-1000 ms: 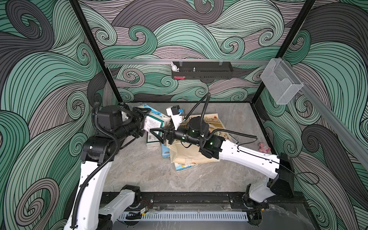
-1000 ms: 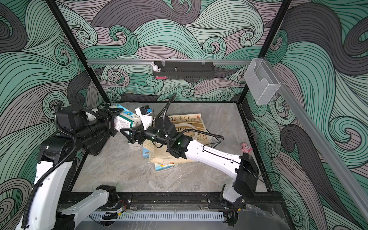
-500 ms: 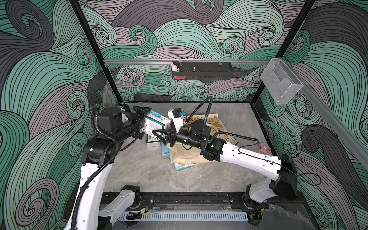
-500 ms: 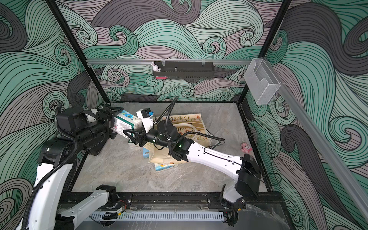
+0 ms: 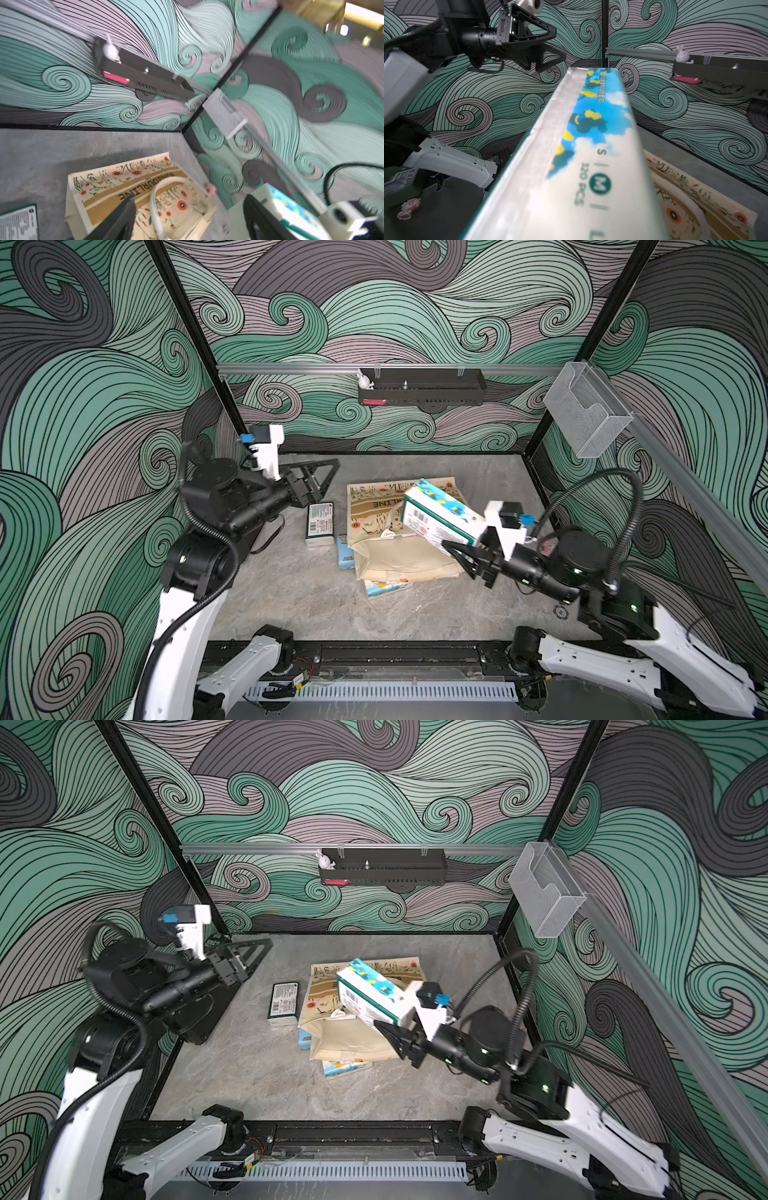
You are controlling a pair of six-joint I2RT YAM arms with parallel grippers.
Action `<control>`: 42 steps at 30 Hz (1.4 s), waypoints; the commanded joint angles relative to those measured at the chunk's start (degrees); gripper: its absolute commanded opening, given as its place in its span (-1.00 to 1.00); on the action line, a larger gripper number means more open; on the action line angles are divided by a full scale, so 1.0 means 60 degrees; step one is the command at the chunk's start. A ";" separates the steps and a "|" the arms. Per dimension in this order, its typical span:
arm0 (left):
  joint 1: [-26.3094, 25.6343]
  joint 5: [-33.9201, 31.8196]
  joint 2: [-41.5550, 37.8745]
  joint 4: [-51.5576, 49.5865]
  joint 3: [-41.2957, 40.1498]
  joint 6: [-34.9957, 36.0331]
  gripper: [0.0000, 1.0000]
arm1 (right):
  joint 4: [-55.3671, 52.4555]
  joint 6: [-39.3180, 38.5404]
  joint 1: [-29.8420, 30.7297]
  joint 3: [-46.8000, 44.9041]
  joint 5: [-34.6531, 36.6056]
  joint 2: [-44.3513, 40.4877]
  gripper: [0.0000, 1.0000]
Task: Put tissues into the canvas bag
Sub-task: Adjust the canvas bag at the center of the board.
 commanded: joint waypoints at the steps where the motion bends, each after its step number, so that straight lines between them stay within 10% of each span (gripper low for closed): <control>1: -0.1188 0.0138 0.1035 -0.0793 0.0088 0.3389 0.71 | -0.2539 -0.0233 0.0004 -0.0396 0.1122 -0.1032 0.11; 11: -0.4853 -0.3522 0.2778 -0.1226 -0.0652 0.8867 0.78 | -0.3498 0.0918 0.0001 -0.0999 0.1572 -0.2600 0.10; 29: -0.5203 -0.3259 0.3335 -0.0686 -0.1451 0.9402 0.54 | -0.4230 0.1181 0.0004 -0.0362 0.1229 -0.1535 0.06; 33: -0.5230 -0.3750 0.3420 -0.0548 -0.1732 0.9540 0.34 | -0.4226 0.0715 0.0004 -0.0307 0.1226 -0.1059 0.07; 39: -0.5170 -0.4058 0.3305 -0.0448 -0.1781 0.9547 -1.00 | -0.3636 -0.0835 0.0004 -0.0207 -0.0221 -0.0564 0.04; 42: -0.5066 -0.4047 0.3318 -0.0529 -0.1697 0.9504 -1.00 | -0.3396 -0.1878 0.0006 -0.0176 -0.0748 -0.0314 0.04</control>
